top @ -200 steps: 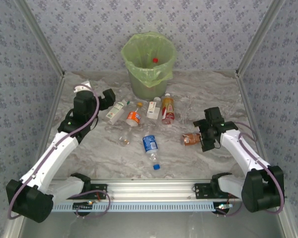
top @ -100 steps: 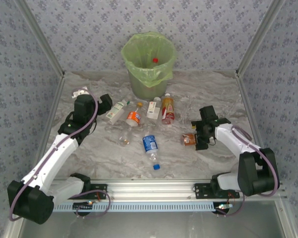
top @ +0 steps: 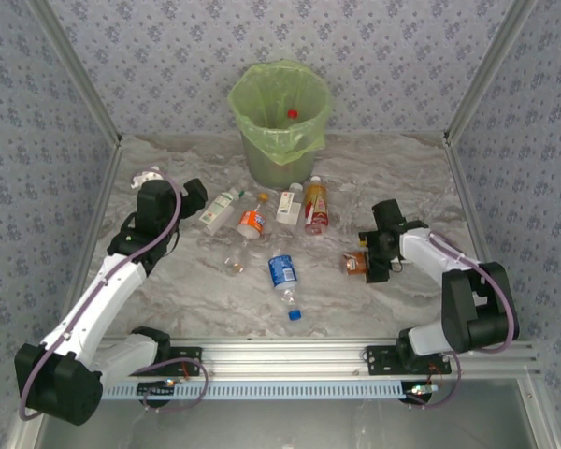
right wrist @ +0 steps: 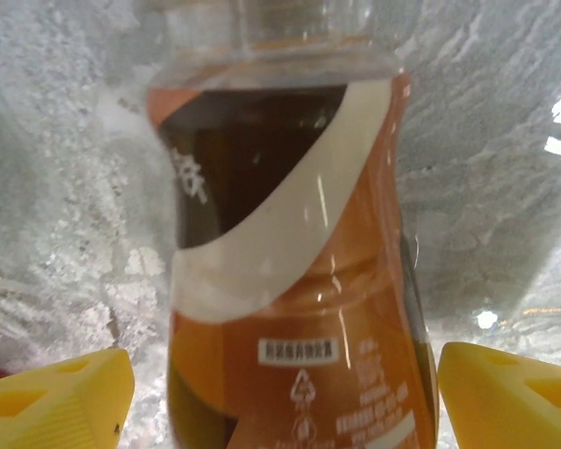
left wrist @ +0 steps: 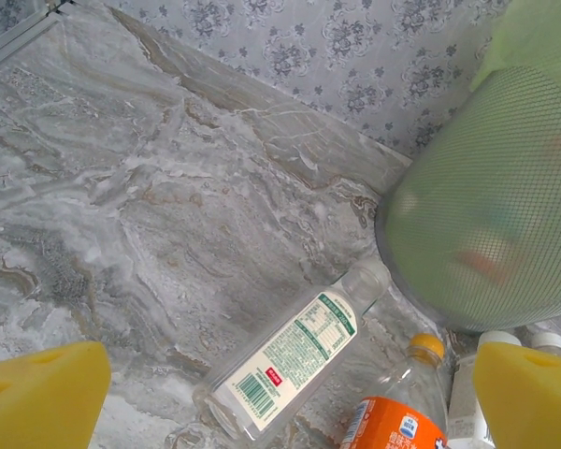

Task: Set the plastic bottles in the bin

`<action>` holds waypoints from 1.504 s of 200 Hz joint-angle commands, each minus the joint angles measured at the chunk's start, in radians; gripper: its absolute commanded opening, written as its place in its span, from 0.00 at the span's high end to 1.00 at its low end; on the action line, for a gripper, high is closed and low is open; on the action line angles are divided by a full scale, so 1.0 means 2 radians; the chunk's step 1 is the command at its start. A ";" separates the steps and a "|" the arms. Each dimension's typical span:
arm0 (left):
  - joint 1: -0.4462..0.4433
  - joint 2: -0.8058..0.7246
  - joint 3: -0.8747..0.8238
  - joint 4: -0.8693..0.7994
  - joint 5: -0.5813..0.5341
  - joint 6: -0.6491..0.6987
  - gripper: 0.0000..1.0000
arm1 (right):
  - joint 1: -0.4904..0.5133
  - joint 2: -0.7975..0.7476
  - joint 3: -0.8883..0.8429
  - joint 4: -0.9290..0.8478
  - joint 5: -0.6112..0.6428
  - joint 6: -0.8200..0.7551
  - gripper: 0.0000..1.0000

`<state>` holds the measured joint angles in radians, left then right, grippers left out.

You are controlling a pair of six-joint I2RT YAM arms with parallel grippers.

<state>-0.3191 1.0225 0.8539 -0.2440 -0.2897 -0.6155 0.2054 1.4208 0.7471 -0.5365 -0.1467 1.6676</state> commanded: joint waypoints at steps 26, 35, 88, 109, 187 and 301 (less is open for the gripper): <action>0.008 -0.013 -0.010 -0.009 -0.011 -0.012 0.01 | 0.000 0.021 -0.002 0.009 0.019 0.004 0.21; 0.008 -0.013 -0.011 -0.008 -0.010 -0.015 0.01 | 0.000 0.023 -0.007 0.017 0.017 0.007 0.24; 0.008 -0.010 -0.013 -0.008 -0.007 -0.016 0.01 | -0.002 0.021 -0.019 0.022 0.020 0.004 0.39; 0.008 -0.010 -0.014 -0.007 -0.007 -0.017 0.01 | -0.003 0.009 -0.024 0.021 0.028 0.002 0.44; 0.008 -0.007 -0.014 -0.012 -0.005 -0.017 0.01 | -0.004 -0.057 -0.030 0.058 0.074 -0.100 0.49; 0.010 0.001 -0.022 -0.020 0.011 -0.018 0.01 | 0.054 -0.130 0.034 0.160 0.099 -0.400 0.58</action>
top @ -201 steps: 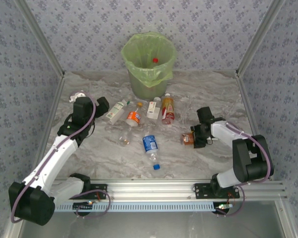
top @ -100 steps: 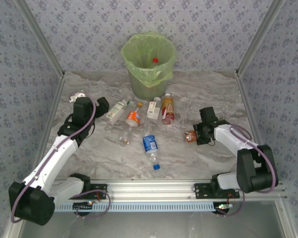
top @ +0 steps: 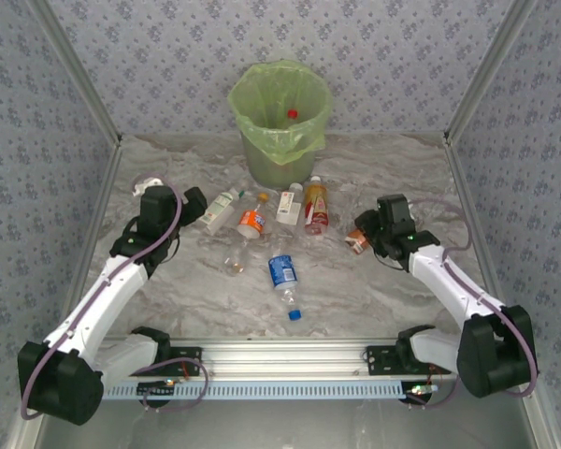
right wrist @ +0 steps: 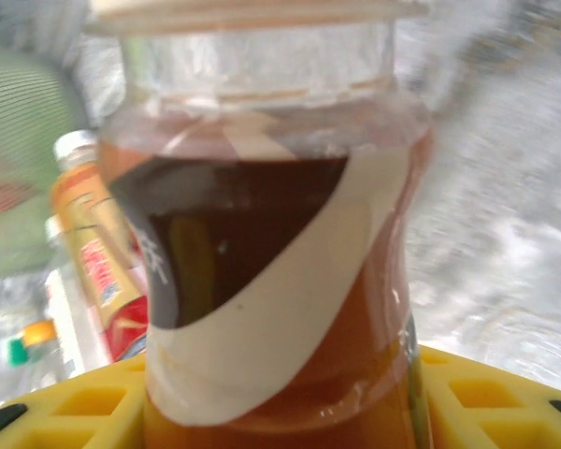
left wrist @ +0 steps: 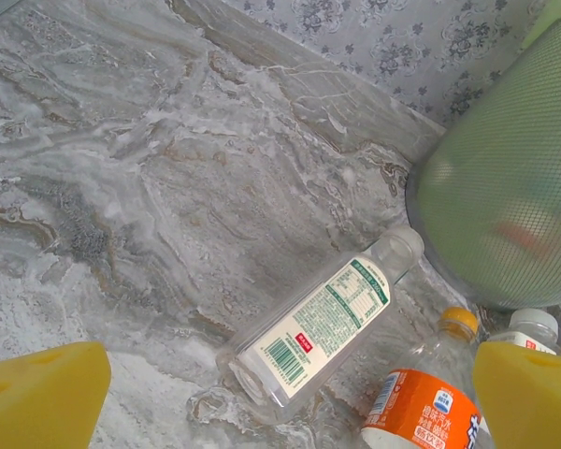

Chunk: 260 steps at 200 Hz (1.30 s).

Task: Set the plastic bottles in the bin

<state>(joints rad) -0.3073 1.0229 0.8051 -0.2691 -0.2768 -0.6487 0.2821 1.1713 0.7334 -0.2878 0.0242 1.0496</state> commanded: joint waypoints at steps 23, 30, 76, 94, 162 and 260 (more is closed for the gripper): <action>0.005 0.002 0.004 -0.018 0.006 -0.002 0.01 | 0.018 0.012 0.077 0.052 -0.018 -0.117 0.60; 0.005 0.002 0.003 -0.022 0.006 -0.002 0.01 | 0.018 0.020 0.090 0.055 -0.033 -0.125 0.62; 0.006 -0.003 -0.008 -0.030 0.006 -0.011 0.01 | 0.033 0.068 0.183 0.077 -0.072 -0.162 0.61; 0.006 -0.006 -0.012 -0.031 0.007 -0.015 0.01 | 0.038 0.095 0.225 0.082 -0.087 -0.177 0.61; 0.006 -0.041 -0.036 -0.037 0.004 -0.038 0.01 | 0.063 0.194 0.401 0.078 -0.129 -0.240 0.57; 0.009 -0.098 -0.049 -0.059 0.003 -0.050 0.01 | 0.079 0.366 0.659 0.014 -0.051 -0.339 0.53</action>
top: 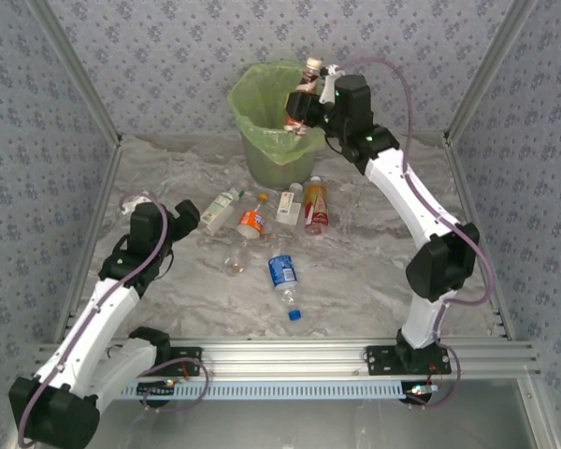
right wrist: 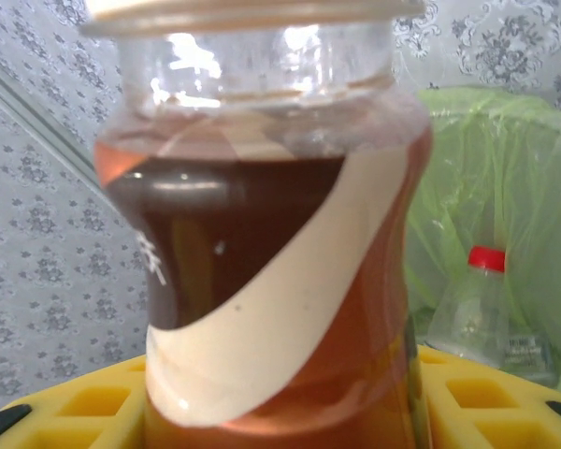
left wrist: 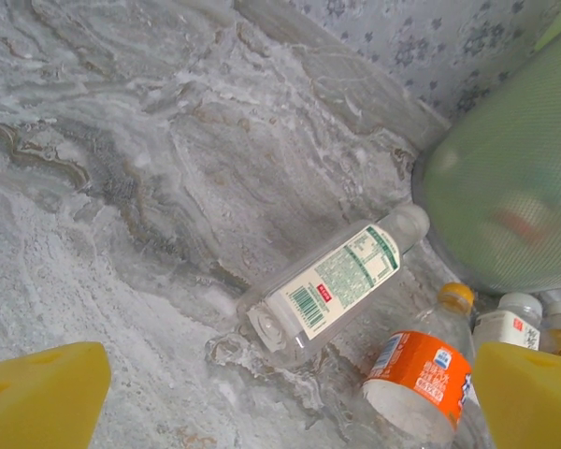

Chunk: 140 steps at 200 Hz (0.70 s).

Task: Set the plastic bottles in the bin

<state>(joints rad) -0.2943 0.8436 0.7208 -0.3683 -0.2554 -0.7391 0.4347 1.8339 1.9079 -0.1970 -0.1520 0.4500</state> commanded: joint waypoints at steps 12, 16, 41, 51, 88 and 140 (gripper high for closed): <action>0.003 -0.010 -0.009 -0.012 -0.006 -0.008 0.01 | 0.005 0.055 0.097 -0.051 0.076 -0.053 0.53; 0.003 -0.011 -0.011 -0.012 -0.006 -0.009 0.01 | 0.006 0.061 0.105 -0.055 0.088 -0.057 0.53; 0.004 -0.012 -0.018 -0.012 -0.008 -0.013 0.01 | 0.005 0.111 0.177 -0.119 0.142 -0.092 0.52; 0.004 -0.012 -0.020 -0.011 -0.008 -0.014 0.01 | 0.005 0.128 0.203 -0.143 0.155 -0.102 0.52; 0.006 -0.008 -0.020 -0.009 -0.011 -0.017 0.01 | 0.007 0.170 0.253 -0.184 0.165 -0.133 0.50; 0.008 -0.011 -0.023 -0.018 -0.010 -0.017 0.01 | 0.008 0.196 0.263 -0.214 0.178 -0.155 0.47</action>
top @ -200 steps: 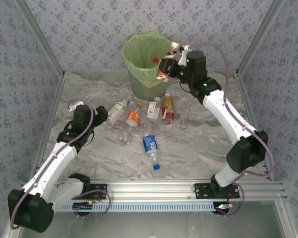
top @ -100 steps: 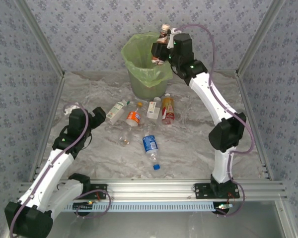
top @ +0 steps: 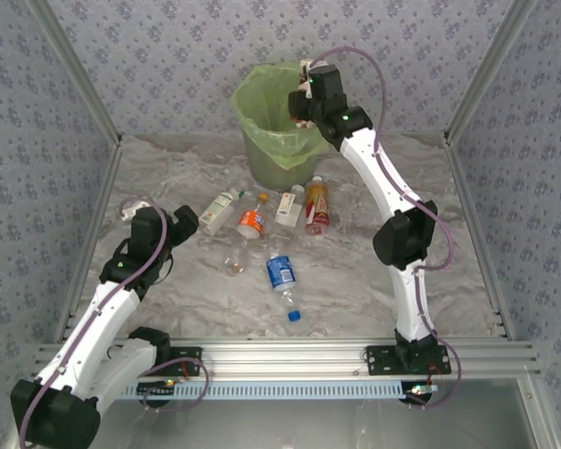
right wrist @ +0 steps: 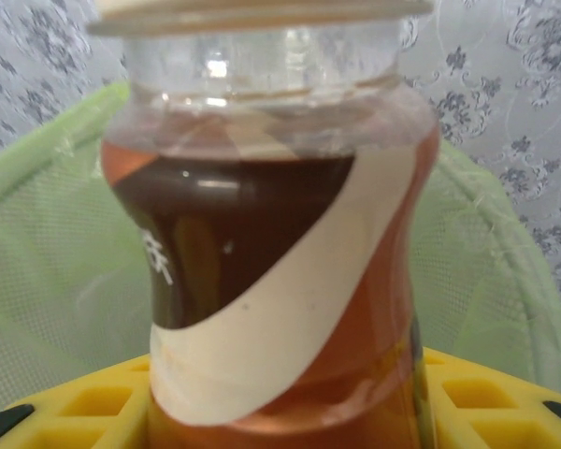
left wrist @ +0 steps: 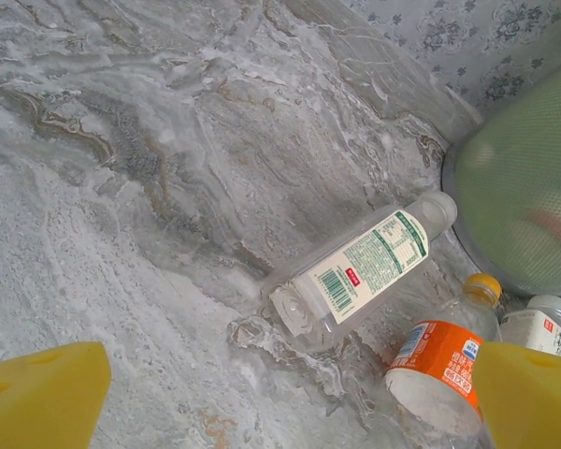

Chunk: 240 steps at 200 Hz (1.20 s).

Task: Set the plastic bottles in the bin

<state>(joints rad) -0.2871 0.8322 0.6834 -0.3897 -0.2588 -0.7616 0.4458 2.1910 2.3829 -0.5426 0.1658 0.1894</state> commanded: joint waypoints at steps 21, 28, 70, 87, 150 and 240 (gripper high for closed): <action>0.006 -0.006 -0.004 -0.010 -0.007 -0.002 0.01 | 0.002 0.028 0.033 -0.056 0.020 -0.027 0.45; 0.007 -0.006 -0.004 -0.011 -0.008 -0.002 0.01 | 0.003 0.030 0.033 -0.058 0.020 -0.029 0.44; 0.009 -0.006 -0.004 -0.010 -0.005 -0.003 0.01 | 0.004 0.043 0.036 -0.070 0.022 -0.030 0.43; 0.009 -0.006 -0.006 -0.013 -0.005 -0.005 0.01 | 0.006 0.048 0.039 -0.087 0.020 -0.029 0.42; 0.009 -0.005 -0.009 -0.007 -0.005 -0.008 0.01 | 0.020 0.045 0.046 -0.138 0.043 -0.062 0.26; 0.009 0.017 -0.010 0.000 0.005 -0.008 0.01 | 0.033 0.028 0.063 -0.144 0.047 -0.071 0.17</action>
<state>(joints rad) -0.2749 0.8520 0.6636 -0.3973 -0.2558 -0.7727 0.4980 2.2482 2.4809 -0.7715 0.2588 0.0624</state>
